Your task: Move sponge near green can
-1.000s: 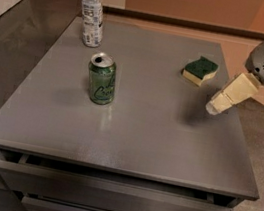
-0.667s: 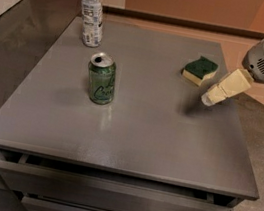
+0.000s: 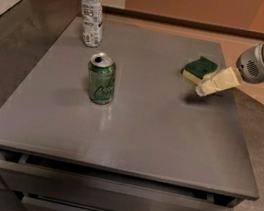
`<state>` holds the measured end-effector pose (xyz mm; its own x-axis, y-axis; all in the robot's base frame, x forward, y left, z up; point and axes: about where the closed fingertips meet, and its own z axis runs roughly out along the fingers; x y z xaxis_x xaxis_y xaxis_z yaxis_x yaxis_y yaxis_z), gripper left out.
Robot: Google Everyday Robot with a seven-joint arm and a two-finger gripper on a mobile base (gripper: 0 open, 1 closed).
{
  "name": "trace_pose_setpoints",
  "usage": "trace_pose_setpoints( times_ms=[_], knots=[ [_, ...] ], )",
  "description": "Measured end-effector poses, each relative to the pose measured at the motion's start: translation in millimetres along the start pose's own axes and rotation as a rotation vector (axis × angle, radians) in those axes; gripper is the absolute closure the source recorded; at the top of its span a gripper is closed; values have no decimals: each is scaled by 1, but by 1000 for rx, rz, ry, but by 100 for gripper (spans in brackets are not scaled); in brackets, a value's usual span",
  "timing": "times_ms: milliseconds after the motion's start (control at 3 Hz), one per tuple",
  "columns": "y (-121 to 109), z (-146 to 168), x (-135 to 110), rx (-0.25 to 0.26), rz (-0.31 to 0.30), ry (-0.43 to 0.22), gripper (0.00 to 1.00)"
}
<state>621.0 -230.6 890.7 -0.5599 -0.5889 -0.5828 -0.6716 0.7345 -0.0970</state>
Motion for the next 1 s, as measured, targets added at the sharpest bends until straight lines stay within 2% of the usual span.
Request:
trace_pose_setpoints(
  times_ms=[667, 1000],
  knots=[
    [-19, 36, -12, 39, 107, -55, 0],
    [-21, 48, -23, 64, 114, -78, 0]
  ],
)
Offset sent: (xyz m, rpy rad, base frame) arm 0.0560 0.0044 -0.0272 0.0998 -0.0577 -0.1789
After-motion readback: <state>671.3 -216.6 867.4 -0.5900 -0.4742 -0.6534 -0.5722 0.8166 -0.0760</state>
